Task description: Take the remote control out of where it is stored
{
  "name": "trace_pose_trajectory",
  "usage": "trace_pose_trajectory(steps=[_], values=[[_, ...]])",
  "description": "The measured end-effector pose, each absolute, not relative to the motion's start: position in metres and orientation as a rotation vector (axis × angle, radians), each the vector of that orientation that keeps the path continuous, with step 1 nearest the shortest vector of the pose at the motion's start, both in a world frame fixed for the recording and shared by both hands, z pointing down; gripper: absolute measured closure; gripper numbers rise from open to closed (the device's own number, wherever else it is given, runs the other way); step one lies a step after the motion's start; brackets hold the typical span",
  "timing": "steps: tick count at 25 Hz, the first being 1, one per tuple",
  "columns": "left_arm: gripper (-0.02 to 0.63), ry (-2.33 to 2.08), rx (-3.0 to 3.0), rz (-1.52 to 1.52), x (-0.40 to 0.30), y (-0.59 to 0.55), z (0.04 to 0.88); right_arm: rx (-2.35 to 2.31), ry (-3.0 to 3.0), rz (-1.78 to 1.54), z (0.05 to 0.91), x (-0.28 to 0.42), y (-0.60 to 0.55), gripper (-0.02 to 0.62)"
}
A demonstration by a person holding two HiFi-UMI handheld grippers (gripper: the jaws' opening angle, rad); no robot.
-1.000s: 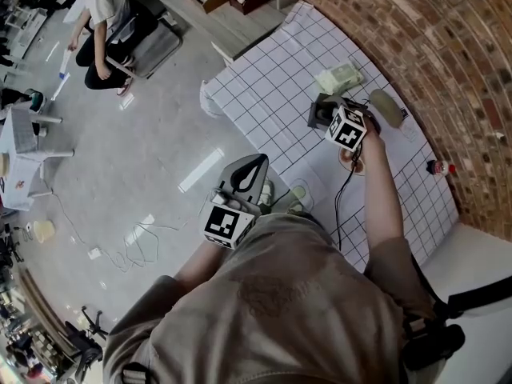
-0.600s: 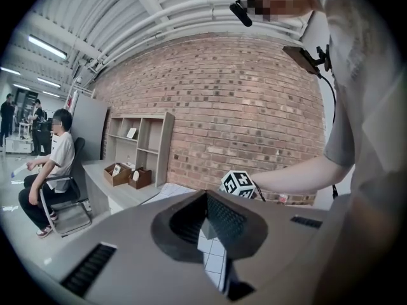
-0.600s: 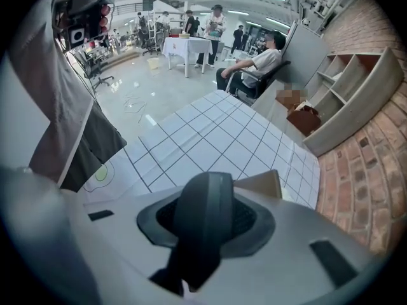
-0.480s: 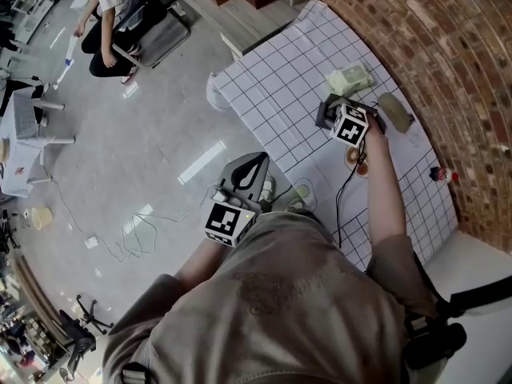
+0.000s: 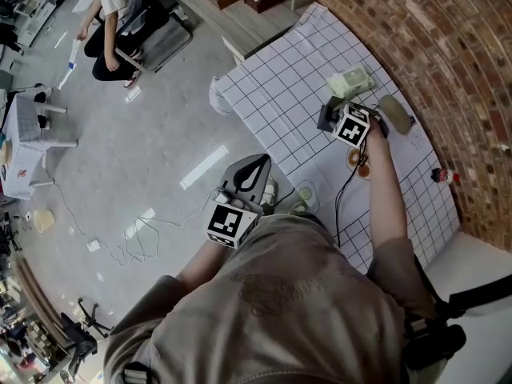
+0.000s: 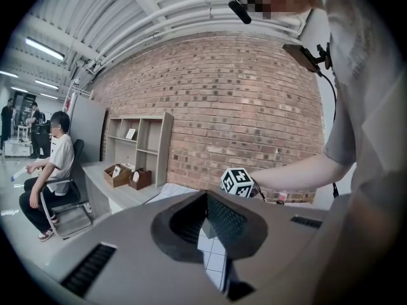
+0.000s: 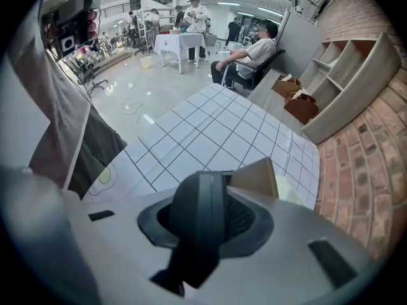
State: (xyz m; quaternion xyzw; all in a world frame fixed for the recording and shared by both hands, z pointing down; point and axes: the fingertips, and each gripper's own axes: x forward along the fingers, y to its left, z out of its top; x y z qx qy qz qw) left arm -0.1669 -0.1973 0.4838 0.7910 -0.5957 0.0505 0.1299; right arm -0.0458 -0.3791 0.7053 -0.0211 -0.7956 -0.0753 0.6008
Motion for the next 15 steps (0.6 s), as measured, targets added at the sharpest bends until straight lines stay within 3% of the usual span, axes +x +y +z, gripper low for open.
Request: trace_pose_trajectory(steps=[15], values=[[0.595, -1.728, 2.400, 0.070, -0.160, -0.192, 0.455, 0.097, -1.915, -0.239, 0.653, -0.039, -0.381, 0.485]])
